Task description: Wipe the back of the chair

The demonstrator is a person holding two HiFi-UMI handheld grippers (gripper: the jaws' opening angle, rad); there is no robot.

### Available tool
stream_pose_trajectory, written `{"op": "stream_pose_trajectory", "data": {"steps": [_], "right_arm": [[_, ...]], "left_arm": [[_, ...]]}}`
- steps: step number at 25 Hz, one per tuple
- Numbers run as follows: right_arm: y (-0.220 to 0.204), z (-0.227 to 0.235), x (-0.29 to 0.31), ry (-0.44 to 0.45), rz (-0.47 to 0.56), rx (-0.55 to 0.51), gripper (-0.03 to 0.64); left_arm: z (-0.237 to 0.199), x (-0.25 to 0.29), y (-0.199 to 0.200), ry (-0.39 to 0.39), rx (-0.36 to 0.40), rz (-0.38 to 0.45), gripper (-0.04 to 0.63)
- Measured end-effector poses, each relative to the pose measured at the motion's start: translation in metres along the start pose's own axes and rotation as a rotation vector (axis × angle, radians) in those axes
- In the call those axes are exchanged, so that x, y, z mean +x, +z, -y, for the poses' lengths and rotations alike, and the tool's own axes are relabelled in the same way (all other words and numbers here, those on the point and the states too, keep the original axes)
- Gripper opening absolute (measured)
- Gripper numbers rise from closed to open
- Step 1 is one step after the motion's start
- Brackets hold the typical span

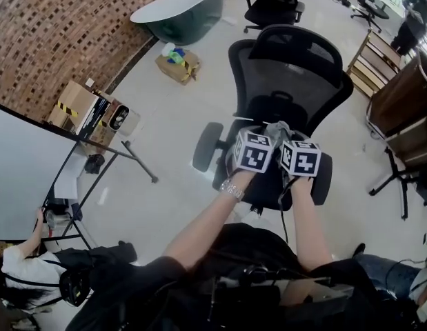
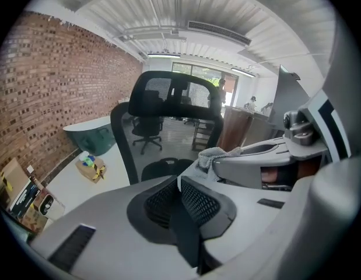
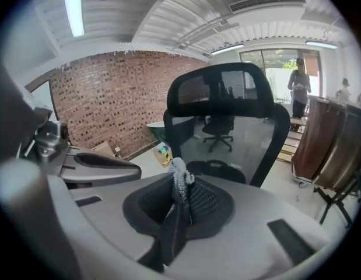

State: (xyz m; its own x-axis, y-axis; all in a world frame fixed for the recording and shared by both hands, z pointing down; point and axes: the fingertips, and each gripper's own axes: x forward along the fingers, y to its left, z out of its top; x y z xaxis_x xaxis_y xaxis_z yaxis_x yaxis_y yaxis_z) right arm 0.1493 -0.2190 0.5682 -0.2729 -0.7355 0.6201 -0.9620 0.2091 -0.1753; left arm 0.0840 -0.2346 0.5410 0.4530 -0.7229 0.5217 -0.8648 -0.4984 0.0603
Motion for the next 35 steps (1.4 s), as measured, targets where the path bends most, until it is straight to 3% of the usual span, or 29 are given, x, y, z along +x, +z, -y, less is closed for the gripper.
{"op": "stream_pose_trajectory", "data": {"steps": [7,13,20,29,35], "right_arm": [[-0.058,-0.047,-0.022,0.029,-0.048,0.034,0.041],[-0.084,-0.096,-0.060,-0.032,0.004,0.048,0.041],[-0.130,-0.159,-0.096,-0.043,-0.001,0.049,0.041],[-0.136,-0.167,-0.118,-0.029,0.002,0.123,0.041],[-0.129,-0.148,-0.131,-0.044,0.013,0.100,0.041]], "left_arm": [[-0.015,-0.049,-0.041,0.015,0.003,-0.013,0.025],[-0.019,-0.115,-0.076,-0.028,0.007,0.011,0.025],[-0.018,-0.167,-0.123,-0.080,0.011,-0.009,0.025],[0.004,-0.193,-0.102,-0.112,0.028,0.049,0.025],[0.023,-0.185,-0.097,-0.130,0.035,0.047,0.025]]}}
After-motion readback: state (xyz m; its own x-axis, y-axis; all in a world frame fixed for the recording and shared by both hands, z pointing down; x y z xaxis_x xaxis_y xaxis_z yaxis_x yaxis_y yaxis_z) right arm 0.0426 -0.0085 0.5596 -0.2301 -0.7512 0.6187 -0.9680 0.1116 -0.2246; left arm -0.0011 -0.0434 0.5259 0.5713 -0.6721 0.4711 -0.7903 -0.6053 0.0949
